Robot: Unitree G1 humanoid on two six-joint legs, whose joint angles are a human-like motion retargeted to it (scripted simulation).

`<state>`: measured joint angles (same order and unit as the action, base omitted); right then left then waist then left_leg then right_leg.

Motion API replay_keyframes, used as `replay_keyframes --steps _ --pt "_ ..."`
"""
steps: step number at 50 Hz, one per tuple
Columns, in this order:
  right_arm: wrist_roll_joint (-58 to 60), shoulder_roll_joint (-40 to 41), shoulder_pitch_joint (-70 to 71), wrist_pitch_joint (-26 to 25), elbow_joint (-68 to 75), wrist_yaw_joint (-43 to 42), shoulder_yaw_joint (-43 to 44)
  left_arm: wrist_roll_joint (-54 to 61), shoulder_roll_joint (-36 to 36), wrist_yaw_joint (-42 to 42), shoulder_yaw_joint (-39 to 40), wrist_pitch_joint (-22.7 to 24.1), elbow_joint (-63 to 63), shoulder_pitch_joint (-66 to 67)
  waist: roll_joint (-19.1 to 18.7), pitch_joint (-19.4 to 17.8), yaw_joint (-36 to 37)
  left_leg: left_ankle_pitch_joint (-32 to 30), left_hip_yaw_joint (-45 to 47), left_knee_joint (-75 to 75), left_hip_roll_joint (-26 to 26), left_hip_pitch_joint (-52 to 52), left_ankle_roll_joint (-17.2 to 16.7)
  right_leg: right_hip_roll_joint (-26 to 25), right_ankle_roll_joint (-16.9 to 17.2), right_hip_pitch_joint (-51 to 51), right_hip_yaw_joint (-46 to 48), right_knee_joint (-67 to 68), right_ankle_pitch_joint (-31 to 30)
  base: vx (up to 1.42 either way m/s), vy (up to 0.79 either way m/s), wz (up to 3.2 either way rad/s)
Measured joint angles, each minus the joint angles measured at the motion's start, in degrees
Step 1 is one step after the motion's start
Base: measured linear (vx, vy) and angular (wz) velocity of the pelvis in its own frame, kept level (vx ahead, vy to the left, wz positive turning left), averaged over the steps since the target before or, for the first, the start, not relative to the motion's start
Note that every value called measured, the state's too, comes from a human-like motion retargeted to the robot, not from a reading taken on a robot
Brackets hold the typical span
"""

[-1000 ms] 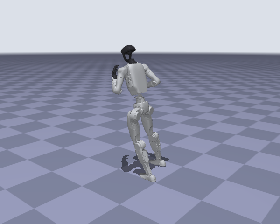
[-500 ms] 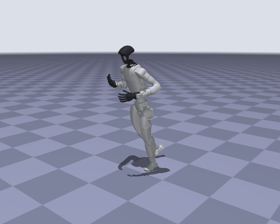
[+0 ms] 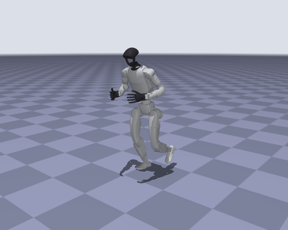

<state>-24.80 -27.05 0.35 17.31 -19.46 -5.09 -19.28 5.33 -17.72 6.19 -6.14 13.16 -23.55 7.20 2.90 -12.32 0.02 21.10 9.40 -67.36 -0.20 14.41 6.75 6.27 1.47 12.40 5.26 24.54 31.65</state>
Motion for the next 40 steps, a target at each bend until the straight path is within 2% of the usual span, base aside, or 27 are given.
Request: replay_keyframes --steps 2,4,6,8,10,12,13,15,18,20,23,25,27,28,30,32,33,35,38,40 --pt "-0.2 0.5 6.5 -0.2 -5.2 -0.7 3.3 6.6 -3.9 -2.8 2.2 0.3 0.3 12.0 0.7 0.5 3.5 3.7 2.8 -4.2 2.3 6.2 1.0 0.3 0.7 -4.5 -0.7 -4.6 -0.5 0.97 0.02 -0.52" --pt "-5.3 4.6 9.2 0.5 -11.9 -2.1 6.7 18.7 -9.0 -6.2 4.6 1.9 -3.7 23.0 4.1 2.2 8.5 6.4 6.8 0.3 3.0 10.2 2.6 1.9 3.5 -6.9 -2.2 -7.8 -4.9 1.04 0.04 -0.82" --pt "-13.1 9.8 8.7 2.7 -18.1 -4.0 7.6 27.3 -13.2 -6.3 6.0 3.5 -7.6 30.3 7.7 3.6 13.5 6.6 9.6 12.5 1.9 11.6 2.5 4.0 6.3 -9.7 -3.6 -11.6 -12.3 1.10 0.13 -0.77" --pt "-16.1 13.7 7.6 4.3 -21.9 -2.6 6.3 26.0 -15.9 -7.3 7.2 5.3 -8.9 32.5 10.1 4.7 16.5 3.6 9.9 33.1 -1.0 10.0 2.5 5.6 8.6 -12.3 -4.6 -15.1 -21.7 1.10 0.22 -0.32" --pt "-18.7 15.7 6.4 1.9 -23.9 0.3 4.8 31.0 -14.1 -6.9 5.4 2.7 -10.4 29.7 9.3 3.9 17.8 0.0 10.1 53.8 -1.8 5.3 -0.2 5.0 9.5 -17.9 -6.1 -18.9 -29.6 1.14 0.30 0.08" --pt "-20.7 14.8 4.0 0.5 -23.1 6.1 2.8 26.3 -11.6 -10.0 4.8 3.9 -10.1 24.5 6.0 2.3 15.5 -1.2 11.9 59.4 0.5 2.8 -3.1 2.6 7.4 -25.2 -7.6 -20.1 -32.6 1.14 0.32 0.65" --pt "-21.5 14.5 3.2 -1.3 -21.5 7.1 1.6 26.9 -9.2 -8.5 3.0 2.5 -10.3 20.1 4.2 1.1 14.0 -3.6 12.1 62.7 1.1 0.4 -3.9 1.3 4.9 -27.3 -8.0 -17.8 -32.3 1.10 0.29 0.94" --pt "-19.2 13.0 -0.2 0.0 -16.7 7.0 -1.3 20.9 -6.0 -6.8 -0.2 3.8 -8.2 11.1 2.0 -0.2 10.0 -0.2 11.7 51.1 4.4 1.6 -3.6 -0.1 1.1 -27.8 -5.5 -7.3 -28.0 1.08 0.25 1.01" --pt "-6.9 12.2 -7.7 2.3 -8.2 2.8 -0.7 11.5 -3.2 -0.5 -6.8 5.9 -0.2 -8.8 3.8 -0.6 4.9 8.7 8.3 43.4 2.7 -0.2 0.0 2.1 -2.3 -15.6 -4.2 22.0 -16.1 1.00 0.17 0.83" --pt "-6.0 11.0 -14.9 0.6 -7.9 6.5 4.5 5.1 -2.9 2.0 -7.2 5.1 2.0 -21.5 5.4 1.1 0.4 12.2 7.4 39.7 1.5 -0.1 -0.2 2.2 -2.7 -7.0 -5.9 32.9 -11.0 1.01 0.09 0.88" --pt "-11.9 4.4 -23.8 -2.1 -11.7 13.9 11.2 -1.7 -2.6 4.6 -2.4 3.2 -1.3 -33.7 2.6 4.6 -8.7 9.3 5.1 45.4 2.1 -5.2 -4.8 -1.1 -2.9 0.4 -4.2 29.5 -8.8 1.06 0.01 0.91" --pt "-13.1 -1.3 -27.7 -2.7 -12.6 14.6 13.2 -3.1 -0.9 8.3 -1.4 2.3 -4.6 -37.7 -1.2 6.4 -14.7 4.2 3.1 50.8 3.5 -8.9 -7.4 -3.1 -2.4 2.4 0.0 17.6 -10.3 1.10 -0.09 0.92" --pt "-12.9 -6.4 -29.9 -4.3 -11.5 12.7 14.8 1.2 0.0 12.5 -1.8 1.5 -6.7 -39.7 -3.7 7.7 -19.0 -2.6 1.3 55.2 3.5 -12.7 -8.8 -3.3 -0.8 1.6 5.7 0.2 -14.5 1.14 -0.19 0.93" --pt "-12.7 -7.9 -30.5 -5.8 -10.3 11.9 15.0 4.9 0.9 13.2 -2.6 1.2 -7.4 -40.1 -3.8 8.2 -20.5 -6.2 0.4 57.1 2.6 -14.8 -9.0 -2.7 0.7 0.7 8.5 -8.5 -16.8 1.17 -0.26 0.77" --pt "-10.2 -9.3 -30.5 -9.0 -6.9 12.4 14.3 4.2 1.2 13.3 -3.6 -2.3 -6.9 -39.4 -2.9 9.0 -21.6 -12.9 -1.5 60.7 0.8 -20.1 -8.4 -1.7 4.1 -0.2 12.5 -20.4 -18.8 1.20 -0.31 0.40" --pt "-6.4 -7.4 -27.1 -10.7 -1.1 14.9 10.3 2.8 2.2 8.9 -4.8 -3.7 -5.9 -35.6 -0.8 8.9 -20.3 -16.1 -3.6 58.8 -0.9 -23.9 -5.3 -0.7 6.2 -0.8 12.0 -24.1 -18.5 1.19 -0.31 -0.20" --pt "-4.6 -6.1 -24.6 -10.7 1.9 15.3 7.8 3.3 2.7 5.8 -5.3 -3.4 -5.1 -32.8 0.4 8.8 -19.2 -15.7 -4.5 54.0 -2.0 -23.8 -3.4 0.2 6.0 -1.2 10.5 -24.0 -18.7 1.14 -0.28 -0.45" --pt "-2.4 -3.9 -17.7 -8.6 5.9 12.8 2.6 9.8 4.2 -0.4 -6.3 -0.1 -2.4 -25.4 1.7 8.4 -17.0 -11.4 -4.9 36.0 -3.6 -18.6 -0.5 1.8 3.6 -2.2 7.2 -20.9 -17.7 1.07 -0.23 -0.60" --pt "-3.1 0.6 -2.1 -4.3 4.6 4.0 -4.1 4.3 3.1 4.0 -5.8 -1.0 3.2 -10.3 -0.2 6.3 -12.3 -1.9 -3.2 9.6 -0.8 -7.0 2.0 0.0 -0.7 -1.7 3.3 -9.5 -7.1 1.03 -0.15 -0.99" --pt "-3.8 5.5 10.2 -2.4 1.9 0.9 -6.6 1.7 1.7 6.9 -3.6 -1.0 4.4 3.0 0.1 5.6 -8.0 2.6 -1.2 0.6 0.7 -0.6 4.0 -0.8 -1.2 -1.6 0.7 -3.6 -2.1 1.10 -0.12 -1.32"
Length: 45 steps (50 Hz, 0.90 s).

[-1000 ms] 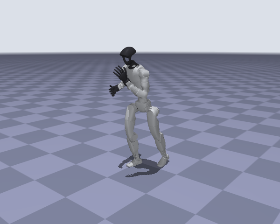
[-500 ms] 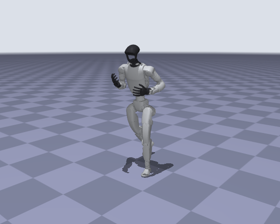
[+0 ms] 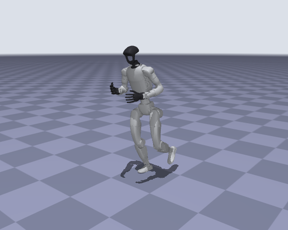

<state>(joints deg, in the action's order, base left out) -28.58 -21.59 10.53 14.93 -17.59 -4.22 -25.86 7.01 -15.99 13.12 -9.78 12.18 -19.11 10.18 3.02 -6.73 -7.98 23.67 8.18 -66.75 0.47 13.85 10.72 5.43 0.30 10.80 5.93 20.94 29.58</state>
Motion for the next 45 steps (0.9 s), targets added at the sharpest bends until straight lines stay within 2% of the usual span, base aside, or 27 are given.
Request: replay_keyframes --steps 2,5,8,10,11,13,15,17,18,20,21,23,25,27,30,32,34,35,38,40,42,45 --pt "2.0 4.7 9.6 1.6 -2.8 -1.8 -0.5 1.3 -2.8 -2.7 3.4 1.6 -1.7 13.0 2.6 0.7 6.5 2.2 3.0 0.9 -0.4 4.6 1.4 0.6 1.1 -2.3 -3.1 -0.3 -0.4 1.18 -0.10 -1.49" --pt "4.4 9.6 15.9 3.9 -7.5 -5.5 -0.2 2.2 -11.6 -4.9 9.8 4.3 -5.3 26.4 8.8 2.7 19.6 1.8 8.3 15.6 -2.6 8.1 1.9 3.1 5.1 -7.3 -8.2 -6.3 -8.1 1.25 -0.01 -1.65" --pt "2.1 11.2 15.2 4.2 -11.5 -4.5 -1.0 5.5 -17.2 -7.5 15.3 5.1 -7.2 31.1 11.6 3.6 29.8 -2.4 12.4 42.2 -3.3 6.7 -1.6 3.8 9.2 -12.6 -12.3 -12.7 -20.6 1.28 0.16 -1.32" --pt "2.4 11.2 12.7 5.0 -13.4 -3.7 -1.7 9.7 -18.3 -9.4 17.2 5.6 -8.0 31.6 10.7 3.3 33.2 -4.7 13.3 57.5 -2.6 4.5 -5.8 2.4 10.0 -18.4 -14.3 -16.7 -27.7 1.29 0.29 -0.58" --pt "5.0 10.8 10.7 6.1 -13.4 -4.8 -2.4 10.6 -18.1 -9.4 17.0 6.3 -8.2 30.4 9.3 2.3 33.1 -5.8 12.5 60.9 -2.4 3.2 -7.3 1.5 9.1 -22.1 -14.7 -17.4 -29.7 1.28 0.32 0.15" --pt "12.1 10.1 6.4 8.6 -11.2 -8.2 -3.6 8.8 -17.1 -7.3 15.4 8.5 -8.2 26.6 6.1 -0.1 31.3 -6.9 9.7 61.7 -1.9 0.6 -8.1 -0.3 6.1 -27.6 -14.1 -14.3 -30.5 1.25 0.30 0.80" --pt "19.7 10.1 1.4 10.3 -4.7 -11.4 -4.6 0.6 -15.1 -1.9 11.1 11.4 -6.4 18.9 3.1 -3.1 27.9 -2.5 6.2 54.1 -0.8 -1.9 -5.5 -1.8 2.7 -27.3 -9.9 -0.2 -25.3 1.20 0.25 1.02" --pt "21.4 10.5 -4.5 9.7 2.9 -12.6 -4.3 -8.2 -12.0 6.0 4.8 10.9 -3.9 6.7 2.9 -4.8 24.6 5.3 4.3 44.5 -0.7 -2.2 -3.0 -0.2 -0.4 -18.8 -5.9 21.4 -16.6 1.13 0.19 0.76" --pt "20.7 10.1 -8.0 9.5 4.9 -12.8 -3.6 -11.4 -10.5 9.5 2.0 9.7 -3.2 -0.2 3.3 -5.2 22.9 8.2 4.0 41.4 -1.2 -2.4 -2.8 1.0 -1.7 -14.0 -4.9 30.1 -12.9 1.10 0.16 0.62" --pt "18.5 6.2 -15.5 10.2 3.8 -11.6 -1.3 -17.9 -7.6 13.8 -1.5 7.0 -3.1 -14.7 3.9 -3.7 19.0 10.8 3.5 39.9 -2.0 -3.1 -4.6 2.4 -3.5 -3.4 -4.0 41.3 -7.3 1.10 0.14 0.71" --pt "17.4 2.0 -19.2 10.8 0.8 -9.4 0.4 -21.0 -6.3 14.0 -1.5 5.7 -3.6 -21.1 3.1 -1.9 16.1 10.2 2.6 41.4 -1.8 -4.1 -6.3 2.0 -3.6 1.0 -3.0 41.9 -6.1 1.12 0.11 0.99" --pt "14.9 -7.0 -25.8 11.1 -5.0 -4.3 4.6 -25.7 -3.4 14.2 -0.8 3.3 -4.7 -32.1 0.0 1.6 9.2 7.5 -0.1 45.6 -0.8 -6.7 -9.4 0.6 -3.4 7.8 0.2 37.6 -5.4 1.16 0.05 1.29" --pt "11.9 -14.3 -31.2 10.0 -8.2 -0.7 9.1 -26.2 -1.1 14.8 -0.6 1.4 -6.5 -39.5 -3.9 4.1 2.0 2.2 -3.0 50.3 0.8 -10.3 -12.1 -1.0 -2.3 11.0 4.3 25.0 -7.4 1.22 -0.07 1.37" --pt "8.3 -17.9 -35.3 7.4 -9.0 0.6 13.5 -22.7 0.5 15.0 -1.5 -0.1 -8.5 -45.1 -6.7 4.4 -4.0 -5.3 -6.0 54.4 1.3 -14.8 -14.3 -1.3 -0.1 10.2 8.3 6.1 -12.1 1.28 -0.19 1.34" --pt "9.2 -18.1 -37.2 3.8 -7.6 -0.5 17.2 -20.7 0.5 13.6 -3.2 -1.5 -12.1 -49.5 -6.7 1.8 -9.6 -15.5 -10.9 59.5 0.2 -24.5 -15.3 -0.2 4.8 7.2 10.3 -15.7 -16.3 1.35 -0.32 0.88" --pt "13.9 -16.6 -34.3 3.1 -4.7 -1.8 16.4 -22.7 -0.6 11.9 -3.2 -0.7 -13.6 -46.4 -5.0 -0.6 -9.9 -19.4 -13.0 58.9 -0.8 -30.5 -12.5 0.8 6.9 6.0 9.2 -18.6 -16.4 1.36 -0.37 -0.11" --pt "15.7 -15.1 -28.1 3.0 0.6 -3.1 13.1 -21.6 -1.8 8.2 -3.2 0.8 -12.8 -39.0 -2.6 -3.0 -8.4 -19.1 -12.6 49.0 -2.9 -31.9 -8.5 2.3 5.9 3.6 7.6 -15.8 -17.0 1.30 -0.34 -0.68" --pt "15.0 -14.4 -24.6 2.9 3.7 -3.3 10.9 -19.9 -2.2 5.3 -3.5 1.5 -11.4 -34.3 -1.6 -3.9 -7.3 -17.4 -11.2 40.5 -3.9 -30.4 -6.7 3.1 4.4 2.4 6.7 -13.0 -16.8 1.23 -0.29 -0.78" --pt "9.6 -8.6 -10.0 4.4 13.6 -7.1 2.2 -14.1 -2.4 0.1 -4.5 2.4 -0.7 -17.2 -3.2 -5.8 -3.2 -6.3 -4.7 8.0 0.9 -16.4 -2.9 1.6 -0.3 3.7 5.2 2.8 -4.5 1.15 -0.25 -0.67" --pt "8.2 -2.7 -0.9 6.4 14.7 -11.0 0.0 -9.5 -3.2 -0.8 -3.2 3.2 5.1 -5.0 -3.8 -5.7 1.0 -0.5 -2.2 -6.2 4.5 -6.4 -0.2 0.2 -0.9 4.8 4.3 10.2 1.7 1.13 -0.25 -0.68" --pt "7.7 3.4 4.7 6.7 9.6 -10.3 2.4 -2.9 -7.0 -3.1 0.0 5.0 4.1 7.0 -2.0 -3.8 7.9 2.8 -0.3 -9.8 4.9 2.0 1.9 -0.4 0.5 3.1 3.0 9.9 2.9 1.20 -0.25 -0.85" --pt "7.0 8.0 7.9 6.2 -1.2 -7.7 4.2 7.9 -16.7 -7.9 5.2 6.6 -2.1 21.0 4.2 -0.5 21.6 4.8 3.7 1.8 1.2 9.7 3.7 1.2 4.5 -3.0 0.4 1.7 -2.7 1.28 -0.17 -0.84"
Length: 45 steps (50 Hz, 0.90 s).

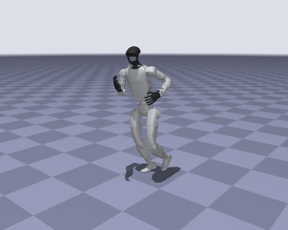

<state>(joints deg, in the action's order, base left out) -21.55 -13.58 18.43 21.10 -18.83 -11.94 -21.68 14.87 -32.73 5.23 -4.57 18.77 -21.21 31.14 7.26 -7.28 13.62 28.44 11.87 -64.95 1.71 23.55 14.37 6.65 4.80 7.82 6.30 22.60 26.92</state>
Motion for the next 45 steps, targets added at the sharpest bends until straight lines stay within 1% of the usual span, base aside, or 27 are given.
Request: replay_keyframes --steps 2,3,5,7,8,10,12,13,15,17,19,20,21,23,25,26,28,30,32,33,35,37,38,40,42,43,45 --pt "0.0 0.1 0.2 -0.7 -5.2 2.9 -3.1 4.0 -3.9 -2.4 3.5 0.0 -2.1 5.1 3.9 0.9 8.1 -3.1 2.6 18.8 -3.2 0.6 -0.9 1.4 2.8 -4.7 -1.5 -6.6 -7.9 1.34 -0.04 -0.67" --pt "-0.4 0.2 -0.1 -1.5 -7.2 5.1 -4.8 5.8 -5.1 -3.7 5.8 -0.3 -2.9 6.9 5.2 0.7 11.6 -6.2 3.6 30.8 -4.6 -1.1 -2.1 1.7 3.6 -7.7 -2.2 -10.0 -12.5 1.38 0.04 -0.65" --pt "-2.2 -0.1 -1.7 -3.0 -9.7 10.9 -8.1 7.7 -5.1 -5.5 9.7 -0.9 -3.8 8.9 4.7 0.1 16.9 -11.4 3.7 52.4 -5.7 -5.8 -6.7 -0.3 3.8 -15.7 -3.4 -16.3 -21.0 1.41 0.10 -0.48" --pt "-3.3 -1.1 -4.3 -3.9 -10.4 16.5 -10.6 6.5 -3.1 -6.8 11.5 -0.9 -4.1 8.1 1.8 -0.6 18.9 -12.0 2.0 62.2 -5.8 -8.5 -11.4 -2.8 2.9 -24.1 -3.8 -19.6 -26.2 1.39 0.13 0.20" --pt "-3.1 -1.7 -5.7 -3.9 -10.0 18.5 -12.0 5.0 -1.9 -7.1 11.5 -0.7 -4.1 6.7 0.3 -0.9 19.1 -12.3 1.1 63.7 -5.8 -9.3 -12.6 -3.8 2.1 -27.1 -3.3 -19.1 -27.1 1.35 0.11 0.69" --pt "-1.3 -2.8 -8.9 -3.3 -7.5 21.4 -15.0 0.8 0.9 -7.3 9.7 0.1 -2.9 1.8 -3.2 -1.3 18.8 -14.1 -0.4 61.9 -4.9 -11.3 -11.8 -5.1 -0.3 -30.5 0.9 -12.3 -24.8 1.30 0.08 0.96" --pt "2.8 -2.9 -12.6 -1.8 -2.4 21.8 -16.8 -5.4 5.2 -6.3 5.0 0.9 1.2 -7.3 -5.5 -2.5 17.9 -9.4 -2.8 52.7 -4.0 -12.6 -6.9 -2.3 -3.4 -27.8 8.1 5.2 -18.4 1.21 0.02 1.04" --pt "5.0 -2.8 -14.6 -1.2 0.2 20.8 -16.6 -8.6 7.7 -4.9 2.3 0.9 3.8 -12.9 -5.4 -3.6 17.3 -4.8 -4.0 46.6 -4.4 -12.2 -4.6 0.8 -4.8 -24.7 10.6 15.7 -14.8 1.13 -0.02 0.95" --pt "8.2 -2.9 -19.2 -0.9 3.0 18.3 -14.1 -15.0 12.4 -1.2 -2.3 -0.3 7.0 -24.4 -3.4 -5.3 14.9 2.7 -5.2 37.3 -6.1 -11.1 -3.0 6.2 -6.6 -16.1 10.4 33.6 -8.4 1.07 -0.06 0.87" --pt "5.2 -5.0 -23.9 -1.7 0.4 19.1 -9.5 -18.8 15.9 1.9 -5.1 -2.1 6.0 -34.9 -0.9 -4.0 9.3 4.8 -5.9 35.9 -7.2 -10.8 -5.6 7.2 -6.8 -4.8 6.4 42.5 -4.1 1.05 -0.10 0.91" --pt "-0.2 -9.4 -28.5 -2.6 -4.6 21.3 -5.4 -19.5 17.4 4.0 -6.4 -3.1 2.1 -42.2 -1.4 -0.6 1.0 3.3 -7.3 39.7 -6.1 -13.6 -9.2 5.4 -6.4 3.4 4.7 41.4 -2.5 1.07 -0.13 0.94" --pt "-2.3 -12.1 -30.6 -2.9 -7.0 22.1 -3.6 -19.5 17.5 4.9 -6.9 -3.3 -0.2 -44.9 -2.5 1.5 -3.4 1.7 -8.0 42.5 -5.1 -15.5 -11.0 4.3 -6.2 6.6 4.9 38.4 -2.6 1.10 -0.17 0.89" --pt "-3.6 -14.8 -32.4 -3.4 -8.8 22.2 -1.6 -19.0 17.1 5.6 -7.2 -3.6 -2.0 -46.8 -4.3 3.2 -7.8 -1.0 -8.6 45.5 -3.8 -17.5 -12.3 3.6 -5.7 8.3 6.5 32.1 -4.2 1.12 -0.21 0.87" --pt "-6.1 -19.5 -35.7 -4.7 -11.2 21.7 2.1 -16.7 16.1 6.4 -8.0 -4.4 -5.3 -49.9 -7.5 5.5 -15.7 -7.4 -10.0 51.3 -1.9 -21.9 -14.3 2.2 -4.0 9.2 10.1 15.5 -8.9 1.17 -0.29 0.83" --pt "-7.6 -22.3 -38.0 -6.3 -11.3 19.6 4.9 -13.4 15.2 6.9 -9.2 -5.3 -7.8 -51.5 -8.6 5.6 -22.3 -14.4 -11.2 56.0 -2.1 -27.6 -15.1 1.9 -1.2 6.7 12.8 -4.2 -13.3 1.22 -0.40 0.68" --pt "-6.6 -22.7 -38.4 -6.8 -10.6 18.3 5.5 -12.7 14.8 7.2 -9.8 -5.6 -8.8 -51.6 -8.1 4.8 -24.5 -17.3 -11.7 57.6 -2.8 -31.1 -14.6 2.2 0.6 5.5 13.1 -10.8 -13.5 1.25 -0.45 0.29" --pt "-3.1 -22.5 -38.4 -7.1 -8.6 16.2 5.8 -12.3 14.4 7.0 -10.7 -5.5 -10.1 -50.4 -6.7 3.0 -27.1 -21.2 -12.3 58.3 -3.9 -37.5 -12.5 2.7 3.5 3.9 12.6 -18.7 -13.1 1.25 -0.46 -0.37" --pt "0.4 -20.8 -36.1 -6.7 -5.2 15.0 4.4 -11.7 14.4 4.0 -10.9 -4.7 -10.2 -47.0 -4.4 0.5 -26.7 -19.8 -11.5 50.7 -5.9 -40.3 -8.7 3.7 3.7 2.3 10.0 -19.4 -14.4 1.17 -0.40 -1.15" --pt "0.3 -18.0 -31.4 -6.6 -0.1 14.8 1.7 -11.6 15.1 -0.5 -10.1 -4.6 -7.6 -41.2 -3.0 -1.5 -24.7 -13.7 -8.3 31.6 -7.0 -35.3 -5.4 4.7 0.5 1.5 6.6 -14.6 -14.8 1.05 -0.30 -1.46" --pt "-0.7 -16.1 -28.1 -6.5 3.3 14.1 -0.3 -12.7 15.5 -1.7 -9.3 -5.0 -4.9 -37.9 -3.3 -2.4 -23.6 -10.5 -6.4 21.1 -5.9 -31.1 -4.2 4.1 -1.5 1.9 5.1 -10.6 -12.4 0.99 -0.24 -1.35" --pt "-3.2 -11.4 -20.9 -5.7 10.0 10.8 -3.8 -16.8 16.2 -1.9 -6.9 -6.9 3.3 -30.5 -5.0 -3.7 -21.5 -5.1 -4.5 3.9 -2.4 -21.9 -2.4 1.8 -4.0 3.7 2.7 -1.8 -5.2 0.97 -0.20 -1.08" --pt "-5.1 -7.0 -15.8 -3.7 10.7 7.1 -3.9 -16.2 16.0 -1.6 -4.0 -7.7 10.2 -21.8 -5.6 -3.0 -19.0 -2.2 -4.3 -3.6 -0.5 -13.0 -1.3 0.4 -3.4 4.1 1.7 2.2 -1.2 1.01 -0.17 -0.72" --pt "-6.6 -5.1 -14.7 -2.8 8.1 6.0 -2.7 -12.4 15.1 -1.7 -2.7 -6.9 11.1 -16.9 -5.2 -2.0 -17.3 -1.6 -4.2 -3.9 -0.5 -9.2 -1.1 0.1 -2.5 3.3 1.5 1.9 -1.0 1.06 -0.16 -0.66" --pt "-10.3 -1.9 -14.5 -2.0 0.3 5.4 0.5 -0.7 11.0 -2.3 -0.8 -4.6 8.4 -7.1 -2.6 0.3 -12.7 -2.0 -2.6 2.5 -1.5 -4.1 -1.0 0.6 -0.2 0.4 0.3 -1.5 -3.2 1.10 -0.14 -0.85" --pt "-11.8 -0.5 -15.4 -2.4 -7.6 5.6 3.1 8.8 5.0 -2.8 1.5 -3.2 3.8 0.7 0.9 2.2 -6.6 -5.2 1.4 18.8 -2.3 -4.0 -1.8 1.2 2.4 -3.1 -2.1 -6.1 -8.6 1.13 -0.09 -1.33" --pt "-12.2 -0.4 -15.8 -2.7 -10.8 6.0 3.8 11.3 2.2 -2.9 3.1 -2.7 1.9 3.8 2.1 3.0 -3.5 -7.7 4.0 29.4 -2.3 -5.4 -3.0 1.1 3.6 -5.1 -3.6 -8.4 -11.9 1.15 -0.01 -1.58" --pt "-14.3 -1.6 -16.4 -3.5 -15.4 8.8 4.6 14.3 -1.9 -3.6 7.2 -1.7 -0.9 8.8 1.9 4.0 1.3 -12.2 8.9 50.4 -1.2 -9.7 -7.9 -0.8 5.7 -10.1 -6.4 -12.9 -18.5 1.16 0.09 -1.54"
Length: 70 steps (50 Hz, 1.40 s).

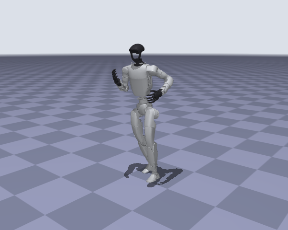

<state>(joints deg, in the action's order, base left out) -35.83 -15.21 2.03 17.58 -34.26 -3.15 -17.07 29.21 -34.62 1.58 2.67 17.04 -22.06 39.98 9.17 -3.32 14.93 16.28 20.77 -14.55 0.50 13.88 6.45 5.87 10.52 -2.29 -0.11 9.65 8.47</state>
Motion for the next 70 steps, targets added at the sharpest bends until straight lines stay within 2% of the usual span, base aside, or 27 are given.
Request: replay_keyframes --steps 3,5,8,10,12,16,20,22,25,26,28,30,33,36,39,42,45,46,48,52,55,58,60,63,65,67,70 --pt "-4.1 -3.4 -0.9 -1.4 -1.9 7.1 -0.8 2.0 -0.3 -4.2 4.4 0.2 -1.7 2.6 -4.2 -0.7 -0.5 1.6 1.1 12.7 2.4 -3.7 -7.6 -3.4 -1.6 -9.4 -2.8 -2.6 -4.7 1.13 0.21 -0.61" --pt "-3.3 -4.4 -2.3 -1.0 -0.2 10.7 -2.6 -1.0 1.4 -5.3 3.2 0.8 -0.8 -1.4 -8.2 -2.7 -3.9 -0.1 -2.8 11.9 5.2 -6.0 -8.3 -5.9 -6.7 -12.0 -1.4 5.5 -1.3 1.01 0.21 0.20" --pt "5.4 -3.7 -6.8 2.0 8.5 7.9 -3.9 -11.7 3.5 -0.4 -6.8 3.5 7.3 -19.1 -10.5 -5.7 -8.4 2.1 -7.0 0.5 7.4 -6.0 -2.9 -3.3 -14.1 -2.8 5.6 34.7 9.2 0.84 0.17 0.34" --pt "19.3 -3.6 -10.7 5.1 17.4 -2.7 -2.9 -19.2 4.6 5.7 -14.4 4.4 14.9 -34.6 -8.5 -7.3 -10.3 10.4 -7.2 -10.1 5.9 -3.6 0.4 1.3 -16.7 5.5 6.4 49.9 15.2 0.76 0.14 0.26" --pt "31.8 -4.8 -16.7 5.4 23.4 -10.7 -0.1 -28.1 6.8 11.3 -16.9 3.4 17.0 -47.5 -7.0 -7.5 -12.5 15.7 -6.2 -15.8 4.6 -2.7 0.1 2.6 -17.2 13.2 4.5 55.3 18.6 0.81 0.11 0.12" --pt "27.7 -14.8 -31.9 6.4 16.3 -3.4 7.8 -32.8 16.7 16.1 -9.4 0.7 7.0 -57.8 -9.7 -3.2 -22.7 16.5 -2.1 -10.8 3.9 -9.3 -4.7 0.5 -14.1 19.7 5.8 38.7 17.9 0.98 0.10 -0.34" --pt "19.3 -25.7 -41.1 1.4 9.0 1.2 17.2 -22.2 19.4 16.6 -7.5 -1.3 -2.7 -56.1 -11.4 1.2 -31.9 8.1 3.0 0.8 -2.1 -23.5 -5.8 -0.9 -6.2 13.8 14.5 1.6 7.0 1.14 0.01 -1.36" --pt "19.1 -26.7 -42.4 -1.0 8.0 2.9 20.4 -21.5 17.2 12.5 -9.5 -3.1 -6.4 -53.8 -10.1 2.3 -32.5 2.3 3.9 1.8 -6.4 -28.7 -4.9 -1.0 -3.2 13.5 23.3 -5.1 2.9 1.10 0.00 -2.46" --pt "17.5 -24.6 -41.0 -2.8 8.9 4.9 22.0 -19.5 14.6 3.6 -15.1 -3.4 -11.1 -49.8 -6.5 3.4 -32.8 -2.9 3.5 -10.7 -11.0 -28.6 -3.3 0.1 -3.2 12.7 34.8 -5.9 -2.8 0.96 0.10 -2.44" --pt "17.5 -23.3 -39.3 -2.5 9.9 3.4 22.0 -18.3 13.4 2.1 -17.2 -2.8 -11.3 -49.6 -5.4 3.4 -32.9 -1.3 5.8 -19.9 -9.9 -26.0 -2.9 1.0 -5.0 12.2 35.5 -4.4 -0.4 0.83 0.18 -2.13" --pt "20.5 -20.3 -35.1 0.3 12.3 -3.0 21.4 -18.7 10.7 2.1 -21.2 -0.5 -9.1 -50.5 -4.6 3.1 -32.6 3.9 11.5 -39.0 -4.0 -20.9 -1.1 3.0 -9.0 13.2 33.8 3.3 9.1 0.72 0.21 -2.02" --pt "27.1 -18.2 -28.5 3.6 15.3 -14.7 20.2 -21.4 9.1 5.4 -24.7 0.1 -1.8 -52.6 -7.0 1.6 -32.6 8.2 13.5 -56.1 5.0 -14.5 1.3 1.4 -12.4 13.4 29.2 6.9 17.4 0.57 0.25 -2.01" --pt "29.6 -14.1 -18.2 3.2 15.9 -22.5 18.2 -21.6 10.9 14.9 -25.7 -4.5 10.1 -49.7 -11.4 -1.8 -31.1 8.9 6.5 -65.2 10.3 -3.1 2.5 -2.1 -13.0 14.7 21.0 13.7 20.2 0.48 0.28 -2.88" --pt "25.2 -10.0 -16.5 3.0 9.8 -18.2 15.0 -17.1 10.6 18.2 -20.5 -2.9 7.4 -40.1 -8.7 -3.6 -27.2 10.0 3.8 -54.7 7.8 0.0 3.2 -2.7 -9.4 11.8 8.7 11.0 16.0 0.46 0.24 -3.81" --pt "24.8 -9.7 -21.0 3.1 3.9 -9.4 12.3 -17.1 7.5 11.5 -10.2 -1.3 1.9 -27.3 -3.7 -2.1 -20.0 6.8 4.7 -29.6 2.7 -4.7 1.9 -1.7 -4.2 8.6 -7.2 5.9 8.1 0.42 0.23 -4.57" --pt "26.7 -15.3 -22.8 3.8 0.3 -2.4 11.2 -12.0 10.0 2.0 -0.1 -1.5 0.6 -13.2 -4.3 0.2 -14.9 0.0 -3.4 -5.2 0.2 -8.5 -2.0 -3.4 -0.3 7.1 -17.9 1.5 1.6 0.28 0.28 -4.72" --pt "26.1 -21.5 -20.9 4.4 -2.7 2.4 12.1 -7.9 13.9 -4.6 5.1 -2.1 0.5 -3.0 -6.2 0.4 -13.8 -6.6 -16.4 2.7 1.7 -9.8 -4.3 -3.6 -0.2 7.7 -11.8 1.3 3.8 0.09 0.28 -4.35" --pt "25.1 -22.5 -20.0 4.5 -3.6 2.8 13.4 -8.3 13.0 -5.7 5.2 -2.3 0.5 -2.2 -6.3 -0.2 -13.9 -5.7 -18.3 1.9 2.4 -10.5 -5.3 -3.1 -1.5 8.6 -7.0 3.4 6.8 -0.03 0.26 -3.98" --pt "22.7 -23.3 -18.4 4.9 -4.8 3.1 15.9 -11.6 9.3 -7.8 4.0 -2.2 1.2 -3.5 -6.4 -1.6 -14.8 -0.3 -19.0 -0.4 3.9 -12.6 -8.0 -2.6 -5.0 11.1 0.8 9.9 14.0 -0.11 0.26 -3.60" --pt "21.4 -19.7 -17.6 7.7 -2.3 -2.8 17.9 -33.8 -3.4 -3.0 -7.7 0.7 8.4 -23.0 -5.2 -4.2 -18.5 15.8 -6.8 -6.4 5.6 -14.0 -11.6 -1.7 -13.1 23.7 6.4 36.0 28.0 -0.21 0.21 -2.59" --pt "19.5 -17.2 -22.2 7.2 0.5 -3.7 19.3 -46.4 -6.4 3.6 -14.7 -1.2 8.1 -44.4 -4.5 -5.5 -23.8 19.5 -2.9 -9.5 5.0 -13.6 -9.8 -1.8 -12.8 30.5 5.3 46.5 28.1 -0.04 0.04 -1.18" --pt "14.6 -18.3 -29.9 5.8 -3.6 0.1 22.8 -41.9 -0.1 9.9 -13.9 -3.6 4.4 -59.6 -7.3 -2.8 -29.7 13.9 -1.3 -7.8 6.3 -14.4 -9.5 -1.9 -9.8 29.6 9.2 39.8 25.9 0.28 -0.16 -0.79" --pt "10.6 -21.6 -35.7 4.0 -7.3 2.4 25.8 -36.9 4.1 14.2 -11.7 -4.5 1.3 -64.5 -10.4 1.5 -32.8 7.2 0.3 -4.1 7.1 -15.8 -9.8 0.4 -8.7 26.2 18.0 29.8 25.1 0.47 -0.29 -1.10" --pt "7.8 -23.7 -39.7 0.5 -7.5 3.8 25.5 -34.8 9.6 16.7 -11.0 -7.0 -4.6 -68.3 -13.4 3.6 -33.7 -4.6 1.0 0.4 7.1 -18.6 -9.6 2.0 -7.3 18.8 30.3 13.8 23.8 0.50 -0.37 -1.68" --pt "9.5 -22.9 -38.9 -2.3 -3.1 6.2 22.6 -35.5 12.6 14.8 -10.6 -6.9 -11.9 -66.2 -13.9 2.9 -32.4 -10.2 0.2 0.5 6.5 -20.5 -9.1 1.1 -6.8 15.0 30.5 7.1 21.8 0.48 -0.37 -2.38" --pt "12.5 -20.2 -33.0 -5.0 6.5 9.3 16.1 -33.2 15.4 8.8 -10.2 -5.0 -19.6 -59.7 -12.3 0.1 -29.6 -11.3 -0.7 -4.4 5.4 -21.4 -7.4 1.3 -8.0 12.6 26.5 6.3 20.6 0.45 -0.33 -3.12" --pt "16.6 -14.5 -20.1 -7.7 25.1 10.2 4.7 -26.9 19.8 -1.2 -8.1 -4.0 -22.0 -47.6 -9.0 -4.7 -24.4 -4.3 -1.8 -24.8 5.3 -16.1 -4.3 2.7 -8.6 11.1 19.6 8.9 23.0 0.42 -0.23 -3.30"
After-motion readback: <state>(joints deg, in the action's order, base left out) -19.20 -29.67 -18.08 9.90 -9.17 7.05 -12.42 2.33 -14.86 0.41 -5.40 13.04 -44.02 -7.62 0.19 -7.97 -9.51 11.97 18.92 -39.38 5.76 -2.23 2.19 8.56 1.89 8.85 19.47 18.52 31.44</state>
